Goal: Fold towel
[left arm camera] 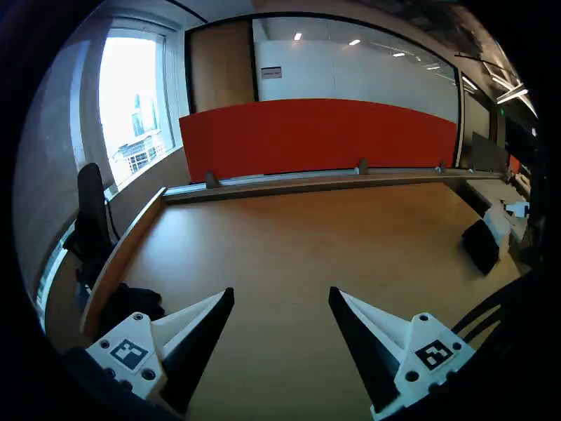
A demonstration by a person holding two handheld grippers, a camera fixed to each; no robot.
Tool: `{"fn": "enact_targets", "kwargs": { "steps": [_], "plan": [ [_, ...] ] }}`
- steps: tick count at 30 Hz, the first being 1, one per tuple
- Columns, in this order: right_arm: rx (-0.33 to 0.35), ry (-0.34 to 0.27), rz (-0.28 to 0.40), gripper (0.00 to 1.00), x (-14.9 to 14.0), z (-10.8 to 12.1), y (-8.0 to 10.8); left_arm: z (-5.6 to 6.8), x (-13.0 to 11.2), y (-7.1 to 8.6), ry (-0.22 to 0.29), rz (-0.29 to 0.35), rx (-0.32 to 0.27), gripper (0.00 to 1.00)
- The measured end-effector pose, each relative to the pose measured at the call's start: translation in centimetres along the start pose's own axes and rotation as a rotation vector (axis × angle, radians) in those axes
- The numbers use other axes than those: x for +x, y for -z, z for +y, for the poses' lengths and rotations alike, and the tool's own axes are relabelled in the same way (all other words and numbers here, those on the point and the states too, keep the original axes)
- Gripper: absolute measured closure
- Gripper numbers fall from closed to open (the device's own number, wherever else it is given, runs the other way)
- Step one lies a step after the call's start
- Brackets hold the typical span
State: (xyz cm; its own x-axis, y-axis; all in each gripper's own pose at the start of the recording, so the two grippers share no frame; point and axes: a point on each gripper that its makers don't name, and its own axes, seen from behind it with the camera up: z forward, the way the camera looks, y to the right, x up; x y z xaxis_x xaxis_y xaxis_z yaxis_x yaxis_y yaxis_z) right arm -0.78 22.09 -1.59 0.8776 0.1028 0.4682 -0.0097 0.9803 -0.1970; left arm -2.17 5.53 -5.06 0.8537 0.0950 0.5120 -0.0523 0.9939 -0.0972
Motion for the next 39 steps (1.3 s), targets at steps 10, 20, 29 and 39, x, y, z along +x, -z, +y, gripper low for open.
{"fn": "enact_targets", "kwargs": {
  "steps": [10, 20, 29, 39],
  "plan": [
    [-0.042, -0.004, 0.168, 0.03, 2.7, -0.4, 1.5, -0.6, 1.3, -0.2, 0.014, 0.039, 0.017, 0.00],
    [-0.054, 0.001, 0.232, 0.03, 4.2, -0.5, 2.2, -0.9, 2.8, -0.6, 0.025, 0.083, 0.020, 0.00],
    [-0.004, -0.006, 0.299, 0.03, 6.5, -2.6, 3.8, -1.9, 5.7, -0.5, 0.036, 0.174, 0.031, 0.00],
    [0.061, 0.014, 0.334, 0.03, 8.3, -6.5, 5.5, -2.9, 8.1, -0.7, 0.049, 0.242, 0.045, 0.00]
  ]
}}
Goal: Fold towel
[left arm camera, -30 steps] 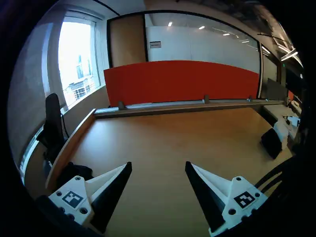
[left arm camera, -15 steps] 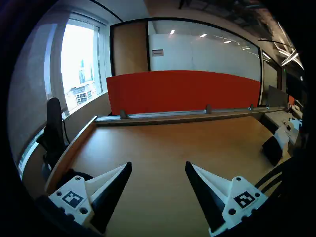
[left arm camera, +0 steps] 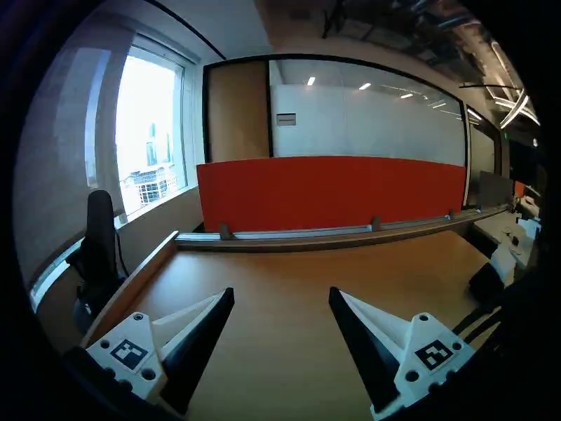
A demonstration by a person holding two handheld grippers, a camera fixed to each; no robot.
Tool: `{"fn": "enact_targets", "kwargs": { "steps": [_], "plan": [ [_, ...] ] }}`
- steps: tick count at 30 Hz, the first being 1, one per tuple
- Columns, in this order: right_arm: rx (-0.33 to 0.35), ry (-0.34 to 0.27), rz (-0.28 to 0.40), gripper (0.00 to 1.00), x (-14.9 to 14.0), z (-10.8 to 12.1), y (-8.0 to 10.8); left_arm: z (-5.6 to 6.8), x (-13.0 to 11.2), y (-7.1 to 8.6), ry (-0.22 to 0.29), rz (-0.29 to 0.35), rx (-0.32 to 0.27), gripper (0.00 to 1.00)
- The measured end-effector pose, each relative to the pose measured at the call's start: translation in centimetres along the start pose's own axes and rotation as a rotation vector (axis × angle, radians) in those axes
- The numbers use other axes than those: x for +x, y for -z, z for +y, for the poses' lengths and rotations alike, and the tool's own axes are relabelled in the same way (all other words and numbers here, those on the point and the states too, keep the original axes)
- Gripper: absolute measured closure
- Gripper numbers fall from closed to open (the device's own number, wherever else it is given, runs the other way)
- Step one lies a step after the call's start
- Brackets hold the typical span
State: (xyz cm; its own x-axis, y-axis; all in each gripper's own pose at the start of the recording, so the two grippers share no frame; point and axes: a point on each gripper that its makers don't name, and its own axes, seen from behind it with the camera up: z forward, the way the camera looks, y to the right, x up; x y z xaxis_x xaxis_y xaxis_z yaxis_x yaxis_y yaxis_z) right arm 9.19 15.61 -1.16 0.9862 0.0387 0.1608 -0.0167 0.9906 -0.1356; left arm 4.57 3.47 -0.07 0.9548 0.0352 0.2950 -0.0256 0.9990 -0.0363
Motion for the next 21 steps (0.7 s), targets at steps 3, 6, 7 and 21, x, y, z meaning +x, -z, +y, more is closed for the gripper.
{"fn": "enact_targets", "kwargs": {
  "steps": [3, 6, 7, 21],
  "plan": [
    [0.019, -0.004, 0.006, 0.03, 0.4, -1.5, 0.1, -0.3, 0.4, -0.2, 0.004, 0.012, 0.001, 0.00],
    [0.038, -0.018, 0.016, 0.03, 1.1, -3.1, 0.3, -0.6, 0.8, -0.3, 0.007, 0.026, 0.001, 0.00],
    [0.047, -0.021, 0.022, 0.03, 1.3, -3.7, 0.3, -0.7, 1.0, -0.4, 0.008, 0.031, 0.001, 0.00],
    [0.150, 0.020, 0.089, 0.03, 4.4, -11.9, 0.9, -2.2, 3.8, -0.6, 0.025, 0.122, -0.001, 0.00]
  ]
}}
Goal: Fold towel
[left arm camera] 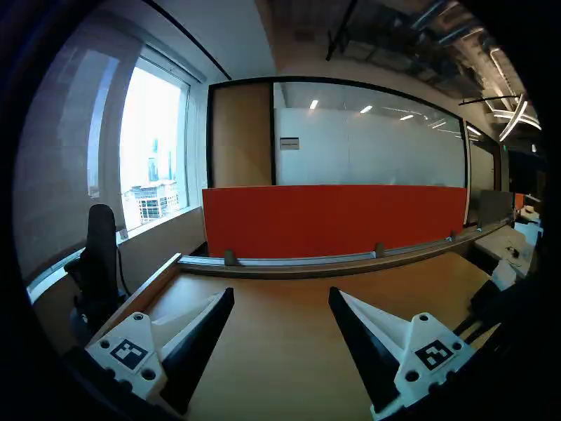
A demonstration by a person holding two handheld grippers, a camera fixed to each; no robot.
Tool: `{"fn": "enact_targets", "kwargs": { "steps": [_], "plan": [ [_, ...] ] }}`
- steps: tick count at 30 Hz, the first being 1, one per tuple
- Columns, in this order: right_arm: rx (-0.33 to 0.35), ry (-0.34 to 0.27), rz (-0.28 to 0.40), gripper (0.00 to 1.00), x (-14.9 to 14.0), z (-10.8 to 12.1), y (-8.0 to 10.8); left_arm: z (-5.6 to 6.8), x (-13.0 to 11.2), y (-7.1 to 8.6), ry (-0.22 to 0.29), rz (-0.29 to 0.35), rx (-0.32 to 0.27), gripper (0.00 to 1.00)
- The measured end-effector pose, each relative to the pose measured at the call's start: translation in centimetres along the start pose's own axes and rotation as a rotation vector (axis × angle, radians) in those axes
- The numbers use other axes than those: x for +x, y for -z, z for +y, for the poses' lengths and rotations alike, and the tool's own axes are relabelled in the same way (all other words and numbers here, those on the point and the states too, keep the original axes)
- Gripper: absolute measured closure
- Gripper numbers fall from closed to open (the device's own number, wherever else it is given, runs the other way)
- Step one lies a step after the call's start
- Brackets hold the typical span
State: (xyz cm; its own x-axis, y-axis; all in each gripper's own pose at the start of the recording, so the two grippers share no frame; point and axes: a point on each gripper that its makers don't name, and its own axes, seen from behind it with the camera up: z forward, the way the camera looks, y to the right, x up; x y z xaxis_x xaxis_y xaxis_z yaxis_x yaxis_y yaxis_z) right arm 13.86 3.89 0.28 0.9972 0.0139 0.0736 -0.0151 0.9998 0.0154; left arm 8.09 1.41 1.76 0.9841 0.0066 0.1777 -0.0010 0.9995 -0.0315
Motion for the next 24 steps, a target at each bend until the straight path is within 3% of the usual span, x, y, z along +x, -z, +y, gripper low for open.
{"fn": "enact_targets", "kwargs": {
  "steps": [12, 24],
  "plan": [
    [0.056, -0.046, 0.038, 0.03, 2.1, -6.0, -0.3, -0.4, 1.5, -0.2, 0.017, 0.061, -0.019, 0.00],
    [0.068, -0.047, 0.023, 0.03, 2.2, -7.9, -0.5, -0.4, 3.2, -0.1, 0.040, 0.111, -0.043, 0.00]
  ]
}}
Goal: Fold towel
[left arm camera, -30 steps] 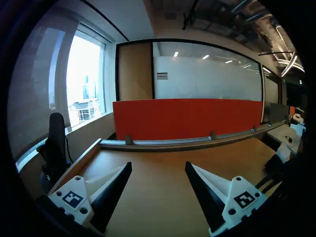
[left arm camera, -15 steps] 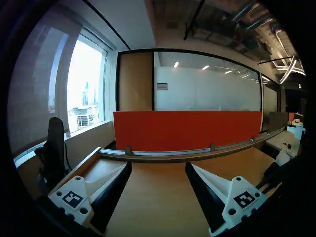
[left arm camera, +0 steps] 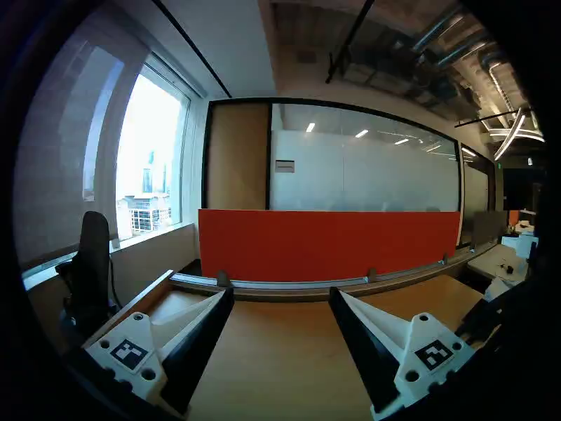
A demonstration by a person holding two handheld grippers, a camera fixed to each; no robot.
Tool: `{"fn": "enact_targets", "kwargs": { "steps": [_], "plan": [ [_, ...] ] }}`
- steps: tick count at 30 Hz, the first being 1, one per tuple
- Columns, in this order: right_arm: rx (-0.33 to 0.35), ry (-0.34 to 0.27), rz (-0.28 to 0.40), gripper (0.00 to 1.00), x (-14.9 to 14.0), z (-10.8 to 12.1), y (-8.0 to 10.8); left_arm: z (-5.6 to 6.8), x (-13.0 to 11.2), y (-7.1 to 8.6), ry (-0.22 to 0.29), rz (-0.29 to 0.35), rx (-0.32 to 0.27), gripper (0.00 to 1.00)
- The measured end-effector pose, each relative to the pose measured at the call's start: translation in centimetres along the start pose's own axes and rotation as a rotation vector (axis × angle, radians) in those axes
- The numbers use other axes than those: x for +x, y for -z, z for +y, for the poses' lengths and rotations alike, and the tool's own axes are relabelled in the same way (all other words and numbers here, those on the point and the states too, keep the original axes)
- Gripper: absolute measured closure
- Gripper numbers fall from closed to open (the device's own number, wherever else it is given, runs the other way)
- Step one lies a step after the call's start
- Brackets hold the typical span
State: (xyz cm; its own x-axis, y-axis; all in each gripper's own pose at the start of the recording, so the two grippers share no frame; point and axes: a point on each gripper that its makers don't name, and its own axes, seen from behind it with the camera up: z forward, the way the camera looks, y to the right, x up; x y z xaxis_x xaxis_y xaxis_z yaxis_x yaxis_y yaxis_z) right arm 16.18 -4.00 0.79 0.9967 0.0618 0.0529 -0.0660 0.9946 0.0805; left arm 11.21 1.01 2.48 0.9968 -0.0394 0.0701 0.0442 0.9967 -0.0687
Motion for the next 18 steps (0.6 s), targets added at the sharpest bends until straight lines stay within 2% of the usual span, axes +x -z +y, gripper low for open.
{"fn": "enact_targets", "kwargs": {
  "steps": [9, 18],
  "plan": [
    [0.015, 0.003, -0.013, 0.03, 0.4, -1.4, 0.0, 0.4, -0.3, -0.2, -0.032, 0.030, -0.041, 0.00],
    [0.030, 0.002, -0.028, 0.03, 1.0, -3.5, -0.1, 0.2, -0.8, -0.4, -0.052, 0.081, -0.044, 0.00]
  ]
}}
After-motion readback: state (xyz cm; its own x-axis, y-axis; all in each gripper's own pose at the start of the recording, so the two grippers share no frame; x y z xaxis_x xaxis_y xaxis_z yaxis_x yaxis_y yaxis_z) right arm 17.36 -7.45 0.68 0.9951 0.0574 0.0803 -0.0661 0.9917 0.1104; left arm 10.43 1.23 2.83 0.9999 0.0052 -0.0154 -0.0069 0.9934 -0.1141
